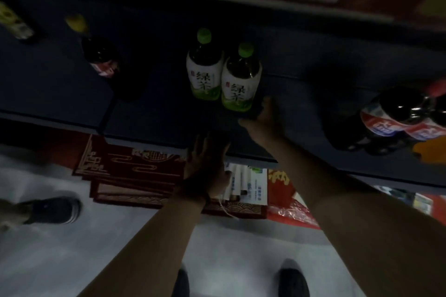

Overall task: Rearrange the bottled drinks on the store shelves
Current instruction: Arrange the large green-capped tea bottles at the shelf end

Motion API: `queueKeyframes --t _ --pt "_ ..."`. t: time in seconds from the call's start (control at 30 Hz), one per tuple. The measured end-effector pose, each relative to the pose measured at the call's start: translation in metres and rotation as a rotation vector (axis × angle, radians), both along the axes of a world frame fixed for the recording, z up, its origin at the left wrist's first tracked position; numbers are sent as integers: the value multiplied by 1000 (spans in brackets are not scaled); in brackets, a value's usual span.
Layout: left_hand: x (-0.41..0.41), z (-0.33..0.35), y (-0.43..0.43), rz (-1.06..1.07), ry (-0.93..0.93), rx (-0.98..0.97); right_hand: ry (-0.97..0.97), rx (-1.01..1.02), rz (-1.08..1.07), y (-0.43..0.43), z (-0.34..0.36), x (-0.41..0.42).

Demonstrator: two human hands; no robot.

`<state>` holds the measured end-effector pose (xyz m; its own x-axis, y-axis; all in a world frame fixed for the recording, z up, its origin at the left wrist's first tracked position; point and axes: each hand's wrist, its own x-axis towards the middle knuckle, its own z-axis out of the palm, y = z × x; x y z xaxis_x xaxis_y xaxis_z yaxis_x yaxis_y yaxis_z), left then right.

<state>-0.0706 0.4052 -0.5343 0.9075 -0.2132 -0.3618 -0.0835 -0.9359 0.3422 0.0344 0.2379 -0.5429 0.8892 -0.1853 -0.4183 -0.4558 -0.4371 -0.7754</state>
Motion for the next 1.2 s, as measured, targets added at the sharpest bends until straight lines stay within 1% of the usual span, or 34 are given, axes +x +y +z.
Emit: queueKeyframes --t 0.07,0.1,0.17,0.23,0.33,0.43,0.5,0.53,0.57,0.6,0.67,0.7,0.73,0.77,0.8,0.83,1.0,1.07,1.2 --pt "3 -6 0 -6 -35 2 -44 69 -30 6 6 22" --pt "5 -7 1 -10 -35 1 -87 131 -39 8 6 31" --pt "8 -8 2 -10 -9 -2 -156 180 -33 9 8 44" --pt "9 -8 2 -2 -4 -19 -217 171 -12 8 7 51" --pt "8 -2 4 54 1 -94 -226 174 20 4 13 39" --pt "4 11 11 272 94 -325 -187 167 70 -7 18 5" --pt "-3 28 15 459 80 -588 -114 211 110 -14 31 -33" --pt "-8 42 15 553 92 -737 -60 243 128 -19 40 -53" --pt "-15 56 15 621 142 -856 -14 289 161 -22 50 -74" --pt "-24 73 14 647 207 -917 21 319 189 -23 67 -96" --pt "-49 104 11 602 316 -929 97 405 161 -28 100 -138" --pt "-63 121 8 576 363 -973 151 455 103 -31 117 -157" --pt "-80 143 3 565 398 -1056 196 488 67 -33 137 -179" --pt "-95 167 -2 561 426 -1123 208 517 50 -35 159 -197" --pt "-110 191 -7 563 438 -1175 196 520 63 -36 182 -215" --pt "-122 211 -10 564 438 -1182 186 523 60 -36 208 -231" --pt "-168 320 -34 538 414 -1167 76 488 18 -51 322 -296" --pt "-173 362 -45 503 450 -1192 30 476 -11 -61 364 -313" --pt "-163 439 -84 428 435 -1262 -132 503 -48 -100 436 -321"
